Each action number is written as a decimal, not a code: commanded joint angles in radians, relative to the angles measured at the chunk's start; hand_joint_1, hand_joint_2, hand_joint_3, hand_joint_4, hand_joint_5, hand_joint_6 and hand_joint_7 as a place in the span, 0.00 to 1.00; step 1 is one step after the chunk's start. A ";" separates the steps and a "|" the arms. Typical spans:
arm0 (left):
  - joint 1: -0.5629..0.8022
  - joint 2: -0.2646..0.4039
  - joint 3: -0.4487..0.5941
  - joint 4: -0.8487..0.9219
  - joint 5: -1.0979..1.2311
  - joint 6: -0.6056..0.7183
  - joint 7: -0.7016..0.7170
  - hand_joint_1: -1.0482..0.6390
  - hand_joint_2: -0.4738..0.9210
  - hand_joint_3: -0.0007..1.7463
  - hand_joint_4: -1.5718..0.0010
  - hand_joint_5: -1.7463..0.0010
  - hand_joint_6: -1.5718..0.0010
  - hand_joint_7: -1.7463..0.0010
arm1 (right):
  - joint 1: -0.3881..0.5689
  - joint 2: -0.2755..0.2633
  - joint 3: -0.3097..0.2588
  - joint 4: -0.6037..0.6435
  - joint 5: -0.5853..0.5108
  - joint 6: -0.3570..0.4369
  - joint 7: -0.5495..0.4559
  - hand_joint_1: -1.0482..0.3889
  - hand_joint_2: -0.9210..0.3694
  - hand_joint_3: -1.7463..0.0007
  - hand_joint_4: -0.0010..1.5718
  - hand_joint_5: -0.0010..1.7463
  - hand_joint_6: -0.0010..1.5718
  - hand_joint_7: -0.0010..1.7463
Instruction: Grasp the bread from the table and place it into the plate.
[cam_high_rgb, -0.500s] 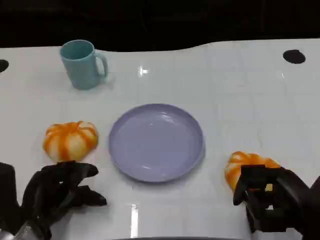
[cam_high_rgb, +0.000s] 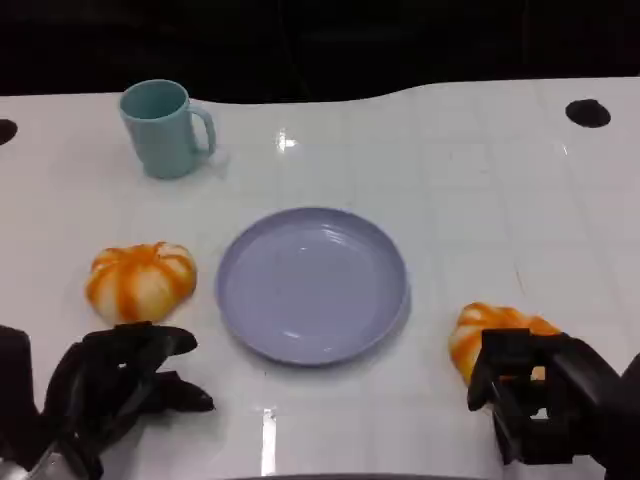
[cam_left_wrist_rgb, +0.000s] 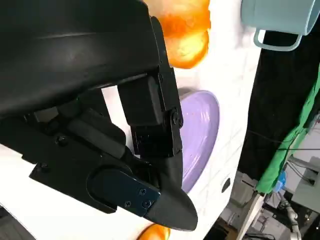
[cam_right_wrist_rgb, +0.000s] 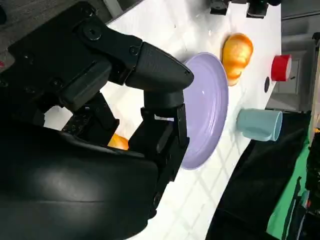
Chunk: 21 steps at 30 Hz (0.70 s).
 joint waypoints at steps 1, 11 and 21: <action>0.008 0.014 0.001 0.000 0.006 0.010 0.005 0.03 0.88 0.00 0.00 0.72 0.00 0.89 | -0.003 -0.001 -0.017 0.005 0.012 0.000 0.004 0.18 0.32 0.31 0.68 0.93 0.56 0.86; 0.005 0.014 0.001 0.009 0.006 0.004 -0.002 0.03 0.88 0.00 0.00 0.72 0.00 0.89 | -0.004 0.006 -0.018 0.005 0.008 -0.001 -0.002 0.19 0.31 0.31 0.68 0.93 0.56 0.84; 0.007 0.014 0.000 0.003 0.007 0.012 0.007 0.02 0.87 0.00 0.00 0.72 0.00 0.89 | -0.014 0.032 -0.036 0.094 0.045 -0.226 0.048 0.15 0.22 0.52 0.45 0.85 0.29 0.75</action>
